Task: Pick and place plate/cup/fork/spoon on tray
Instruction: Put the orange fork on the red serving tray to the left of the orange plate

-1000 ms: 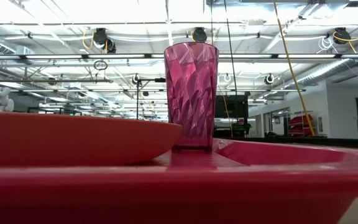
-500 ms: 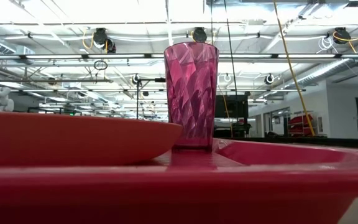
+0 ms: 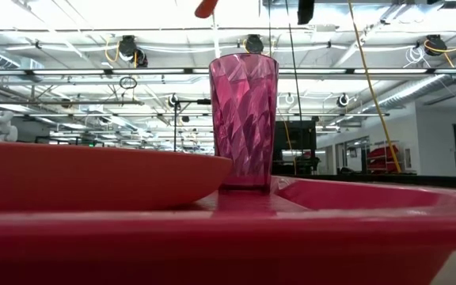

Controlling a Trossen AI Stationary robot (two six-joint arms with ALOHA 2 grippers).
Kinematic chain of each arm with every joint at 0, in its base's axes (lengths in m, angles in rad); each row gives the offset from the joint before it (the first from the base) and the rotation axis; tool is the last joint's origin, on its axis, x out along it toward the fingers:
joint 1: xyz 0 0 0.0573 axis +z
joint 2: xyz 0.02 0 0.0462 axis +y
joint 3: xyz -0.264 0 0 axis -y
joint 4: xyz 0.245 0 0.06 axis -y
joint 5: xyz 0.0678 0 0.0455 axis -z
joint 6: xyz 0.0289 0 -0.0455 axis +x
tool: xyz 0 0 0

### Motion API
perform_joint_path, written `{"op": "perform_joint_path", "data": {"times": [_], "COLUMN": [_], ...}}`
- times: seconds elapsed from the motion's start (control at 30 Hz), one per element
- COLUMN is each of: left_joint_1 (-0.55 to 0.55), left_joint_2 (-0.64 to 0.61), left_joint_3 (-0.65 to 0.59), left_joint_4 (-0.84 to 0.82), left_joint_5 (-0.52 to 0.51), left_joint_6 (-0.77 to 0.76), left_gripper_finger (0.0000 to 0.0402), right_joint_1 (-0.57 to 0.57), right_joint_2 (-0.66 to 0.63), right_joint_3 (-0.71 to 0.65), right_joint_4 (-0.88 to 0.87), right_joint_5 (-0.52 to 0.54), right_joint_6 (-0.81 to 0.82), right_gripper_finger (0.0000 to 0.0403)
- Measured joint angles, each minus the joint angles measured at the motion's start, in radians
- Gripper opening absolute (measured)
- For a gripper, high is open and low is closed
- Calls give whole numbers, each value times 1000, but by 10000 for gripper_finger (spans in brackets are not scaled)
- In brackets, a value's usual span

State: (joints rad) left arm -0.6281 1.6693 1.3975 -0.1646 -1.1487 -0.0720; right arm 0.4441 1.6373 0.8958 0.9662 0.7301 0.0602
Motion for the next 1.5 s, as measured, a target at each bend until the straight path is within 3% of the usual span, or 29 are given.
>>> {"op": "perform_joint_path", "data": {"times": [0.5, 0.87, 1.0, 1.27, 1.5], "left_joint_1": [34, 44, 52, 30, -22], "left_joint_2": [9, 9, 8, -39, -140], "left_joint_3": [0, 0, 0, 0, 0], "left_joint_4": [4, -43, -55, -124, -368], "left_joint_5": [42, 49, 95, 127, 182], "left_joint_6": [-9, -4, -2, -46, -227], "left_gripper_finger": [169, 43, 12, 10, 13], "right_joint_1": [1, 1, 1, 2, 14], "right_joint_2": [93, 93, 93, 79, 43], "right_joint_3": [130, 130, 129, 129, 129], "right_joint_4": [-60, -60, -63, -56, -105], "right_joint_5": [5, 6, 7, 1, 5], "right_joint_6": [-72, -72, -84, -103, -144], "right_gripper_finger": [0, 0, 2, 57, 97]}}
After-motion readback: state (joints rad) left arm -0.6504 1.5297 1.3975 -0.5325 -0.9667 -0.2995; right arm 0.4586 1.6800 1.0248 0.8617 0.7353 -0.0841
